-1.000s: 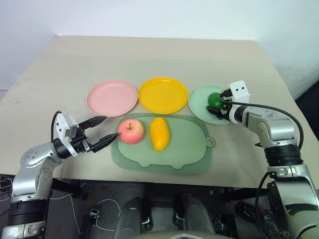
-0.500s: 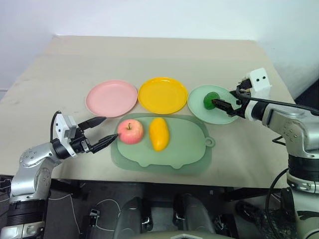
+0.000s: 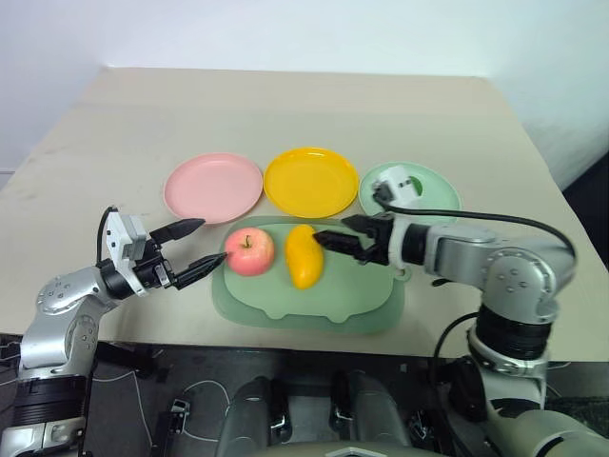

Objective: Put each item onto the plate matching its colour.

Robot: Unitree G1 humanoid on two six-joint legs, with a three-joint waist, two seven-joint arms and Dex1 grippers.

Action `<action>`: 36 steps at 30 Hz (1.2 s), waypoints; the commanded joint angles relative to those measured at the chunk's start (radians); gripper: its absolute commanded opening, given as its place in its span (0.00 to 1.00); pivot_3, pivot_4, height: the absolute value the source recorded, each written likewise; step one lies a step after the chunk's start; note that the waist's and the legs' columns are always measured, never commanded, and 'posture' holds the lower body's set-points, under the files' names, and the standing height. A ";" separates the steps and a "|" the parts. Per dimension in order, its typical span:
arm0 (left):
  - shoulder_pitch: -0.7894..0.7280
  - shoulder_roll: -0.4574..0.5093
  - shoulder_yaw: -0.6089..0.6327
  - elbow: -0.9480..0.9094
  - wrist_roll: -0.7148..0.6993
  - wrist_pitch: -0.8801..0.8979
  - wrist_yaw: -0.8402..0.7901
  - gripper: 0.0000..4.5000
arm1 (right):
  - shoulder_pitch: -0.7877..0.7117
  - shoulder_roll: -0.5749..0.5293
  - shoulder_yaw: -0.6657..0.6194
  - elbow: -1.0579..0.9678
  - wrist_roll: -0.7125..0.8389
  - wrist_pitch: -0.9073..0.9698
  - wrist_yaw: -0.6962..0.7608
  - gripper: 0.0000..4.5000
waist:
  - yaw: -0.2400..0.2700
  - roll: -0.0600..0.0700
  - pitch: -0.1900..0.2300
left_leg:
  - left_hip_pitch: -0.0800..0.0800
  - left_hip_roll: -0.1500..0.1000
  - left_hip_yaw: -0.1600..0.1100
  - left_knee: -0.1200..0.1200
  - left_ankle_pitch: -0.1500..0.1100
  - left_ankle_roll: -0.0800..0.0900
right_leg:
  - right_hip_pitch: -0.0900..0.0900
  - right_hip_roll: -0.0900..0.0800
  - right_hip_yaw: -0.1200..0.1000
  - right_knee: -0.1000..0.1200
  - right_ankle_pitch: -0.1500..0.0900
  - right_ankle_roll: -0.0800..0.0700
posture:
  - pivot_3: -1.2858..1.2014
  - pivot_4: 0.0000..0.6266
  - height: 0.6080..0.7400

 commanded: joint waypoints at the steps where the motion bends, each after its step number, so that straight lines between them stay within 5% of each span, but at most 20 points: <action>1: 0.012 0.029 0.029 -0.072 -0.034 0.018 -0.012 1.00 | -0.045 0.035 0.021 0.013 -0.013 0.025 -0.024 0.99 | 0.000 0.000 0.000 | 0.000 0.000 0.000 0.000 0.000 0.000 | -0.001 0.000 0.000 0.000 0.000 0.001 | 0.52 0.24 0.67; 27: 0.047 0.052 0.049 -0.138 -0.046 0.041 0.013 1.00 | -0.099 0.017 0.259 0.178 -0.147 -0.046 -0.006 0.99 | -0.019 0.000 0.000 | -0.001 -0.001 0.004 -0.007 0.002 -0.003 | -0.006 0.000 0.002 0.000 0.001 0.001 | 0.52 0.24 0.67; 33: 0.046 0.047 0.051 -0.130 -0.045 0.035 0.016 1.00 | -0.125 -0.014 0.248 0.176 -0.151 -0.078 0.023 0.67 | -0.023 0.000 0.000 | -0.001 -0.001 0.004 -0.008 0.002 -0.003 | -0.007 0.000 0.002 0.000 0.001 0.001 | 0.52 0.24 0.67; 36: 0.047 0.049 0.049 -0.128 -0.038 0.030 0.017 1.00 | -0.166 -0.023 0.182 0.158 -0.122 -0.091 0.057 0.67 | -0.024 0.000 0.000 | -0.001 -0.001 0.004 -0.008 0.002 -0.003 | -0.007 0.000 0.002 -0.001 0.001 0.001 | 0.52 0.24 0.67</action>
